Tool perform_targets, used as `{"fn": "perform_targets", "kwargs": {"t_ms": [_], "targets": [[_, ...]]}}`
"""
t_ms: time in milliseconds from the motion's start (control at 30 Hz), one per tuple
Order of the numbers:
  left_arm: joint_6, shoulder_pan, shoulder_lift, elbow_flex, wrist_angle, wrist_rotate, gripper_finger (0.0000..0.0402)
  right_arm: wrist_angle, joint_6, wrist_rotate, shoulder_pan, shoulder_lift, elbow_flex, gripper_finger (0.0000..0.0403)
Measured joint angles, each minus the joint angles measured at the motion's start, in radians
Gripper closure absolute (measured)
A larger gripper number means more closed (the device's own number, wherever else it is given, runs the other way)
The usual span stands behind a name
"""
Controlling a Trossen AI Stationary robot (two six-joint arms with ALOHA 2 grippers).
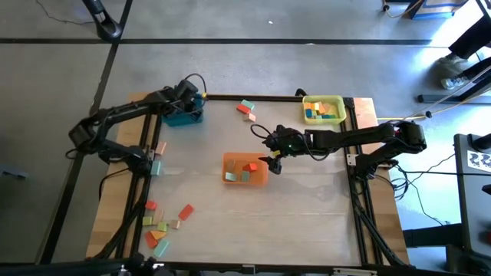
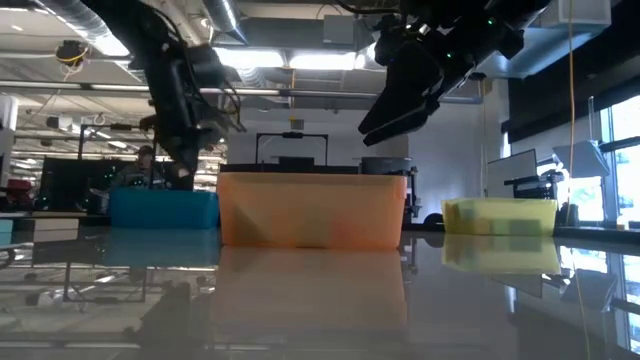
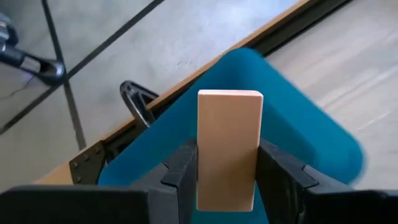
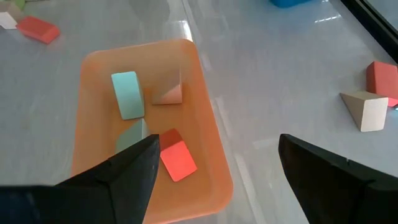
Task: Sort blocks by size
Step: Put the brown rectangular block into the blue bin, then put the blue rectangular block into the blue bin
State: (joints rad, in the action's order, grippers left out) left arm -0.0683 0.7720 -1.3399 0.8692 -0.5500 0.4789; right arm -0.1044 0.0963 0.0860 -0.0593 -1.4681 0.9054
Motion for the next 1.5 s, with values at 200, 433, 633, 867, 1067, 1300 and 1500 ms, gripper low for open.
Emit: {"fn": "perform_targets", "kwargs": {"t_ms": [200, 433, 633, 867, 1067, 1300, 1500], "targets": [[0.0, 0.047, -0.073, 0.0, 0.017, -0.038, 0.0274, 0.0, 0.0, 0.0, 0.0, 0.0, 0.0, 0.0077], [-0.003, 0.075, -0.081, 0.0, 0.005, -0.047, 0.0274, 0.0, -0.005, 0.0, 0.0, 0.0, 0.0, 0.0077], [-0.021, 0.095, -0.074, 0.0, -0.038, -0.119, 0.0272, 0.0, -0.018, 0.0, 0.0, 0.0, 0.0, 0.0077], [-0.034, 0.101, -0.074, 0.011, -0.108, -0.267, 0.0205, -0.001, -0.018, 0.0, 0.0, 0.0, 0.0, 0.0077], [-0.076, 0.083, -0.07, 0.074, -0.261, -0.266, 0.0181, -0.001, -0.017, 0.0, 0.0, 0.0, 0.0, 0.0077], [-0.123, -0.059, -0.018, 0.098, -0.456, -0.265, 0.018, -0.001, 0.002, 0.0, 0.0, 0.0, 0.0, 0.0077], [-0.242, -0.217, 0.003, 0.097, -0.663, -0.21, 0.018, -0.001, 0.003, 0.0, 0.0, 0.0, 0.0, 0.0077]]}}
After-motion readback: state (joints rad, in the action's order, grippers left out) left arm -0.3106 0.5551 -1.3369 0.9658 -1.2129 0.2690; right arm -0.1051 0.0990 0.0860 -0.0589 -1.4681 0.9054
